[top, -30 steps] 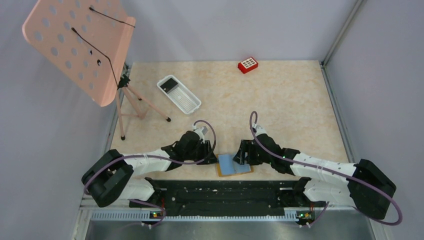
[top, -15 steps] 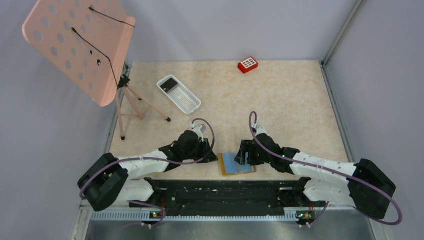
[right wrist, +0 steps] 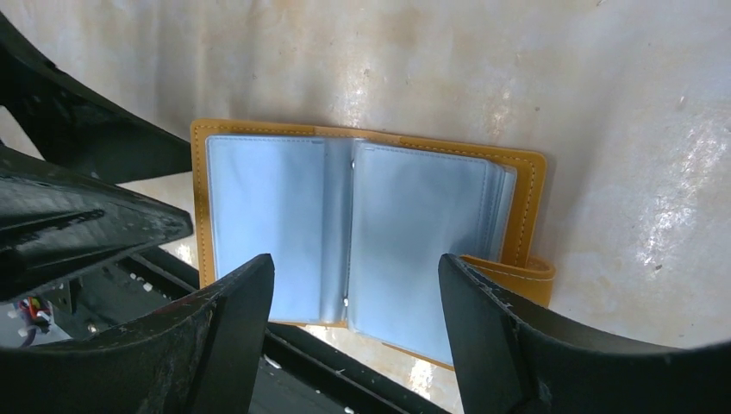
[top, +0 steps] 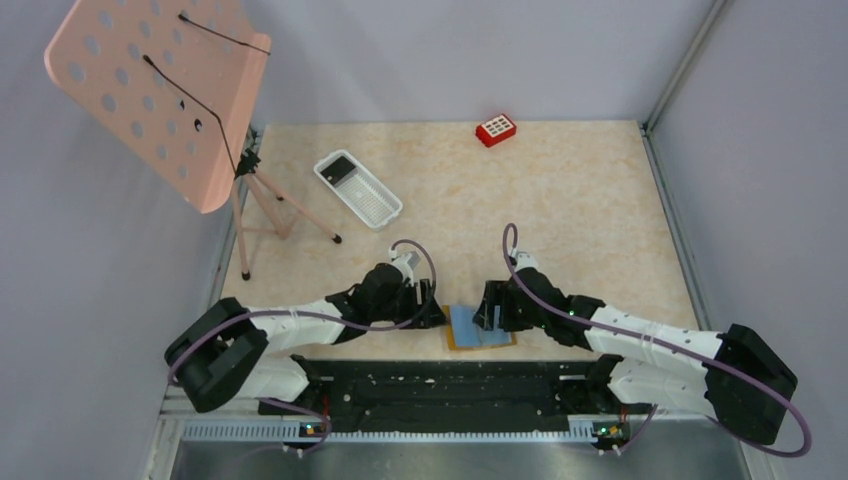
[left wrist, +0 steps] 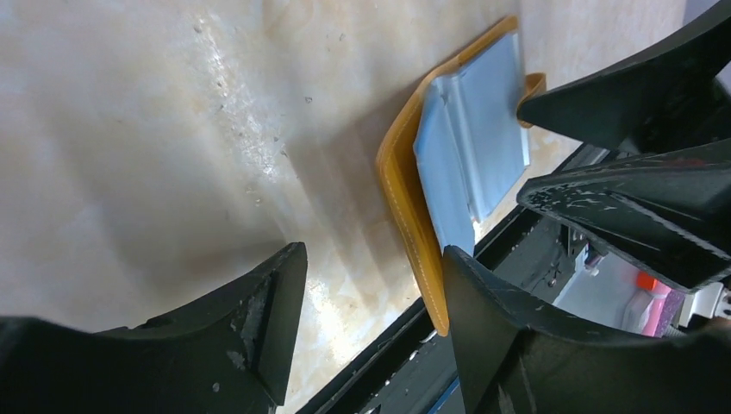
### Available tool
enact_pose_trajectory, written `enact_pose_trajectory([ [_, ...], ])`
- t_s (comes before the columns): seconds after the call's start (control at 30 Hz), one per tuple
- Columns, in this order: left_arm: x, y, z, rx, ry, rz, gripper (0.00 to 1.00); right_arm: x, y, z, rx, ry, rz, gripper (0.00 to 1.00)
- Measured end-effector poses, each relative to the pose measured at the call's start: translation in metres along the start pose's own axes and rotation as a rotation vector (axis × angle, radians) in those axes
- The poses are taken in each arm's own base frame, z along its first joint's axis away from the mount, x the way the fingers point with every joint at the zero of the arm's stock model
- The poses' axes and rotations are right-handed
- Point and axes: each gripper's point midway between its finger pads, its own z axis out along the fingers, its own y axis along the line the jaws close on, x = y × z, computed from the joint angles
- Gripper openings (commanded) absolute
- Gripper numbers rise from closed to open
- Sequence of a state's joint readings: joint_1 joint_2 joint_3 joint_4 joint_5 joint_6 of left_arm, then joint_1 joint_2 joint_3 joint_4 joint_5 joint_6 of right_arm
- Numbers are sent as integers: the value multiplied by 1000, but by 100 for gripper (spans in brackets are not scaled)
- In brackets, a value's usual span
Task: Take the credit cards out of the card holder
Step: Remove the credit card from the card holder.
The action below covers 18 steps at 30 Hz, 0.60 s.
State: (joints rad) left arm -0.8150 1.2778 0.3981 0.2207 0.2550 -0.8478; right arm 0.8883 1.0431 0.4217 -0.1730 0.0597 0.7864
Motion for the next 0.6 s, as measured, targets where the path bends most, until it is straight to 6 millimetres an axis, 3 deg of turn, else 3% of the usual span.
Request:
enact_pose_trajectory([
  [0.1,8,1,9,5,30,-8,65,0,0,0,-1,-1,0,70],
  [0.33,7,-17,28,63,51,9,62,0,0,0,-1,-1,-1,70],
  [0.4,8,-19,31,68,55,13,53,0,0,0,-1,-2,-1,70],
  [0.6,12,-20,34,66,66,-2,5,-2,1,-3,-5,-9,0,70],
])
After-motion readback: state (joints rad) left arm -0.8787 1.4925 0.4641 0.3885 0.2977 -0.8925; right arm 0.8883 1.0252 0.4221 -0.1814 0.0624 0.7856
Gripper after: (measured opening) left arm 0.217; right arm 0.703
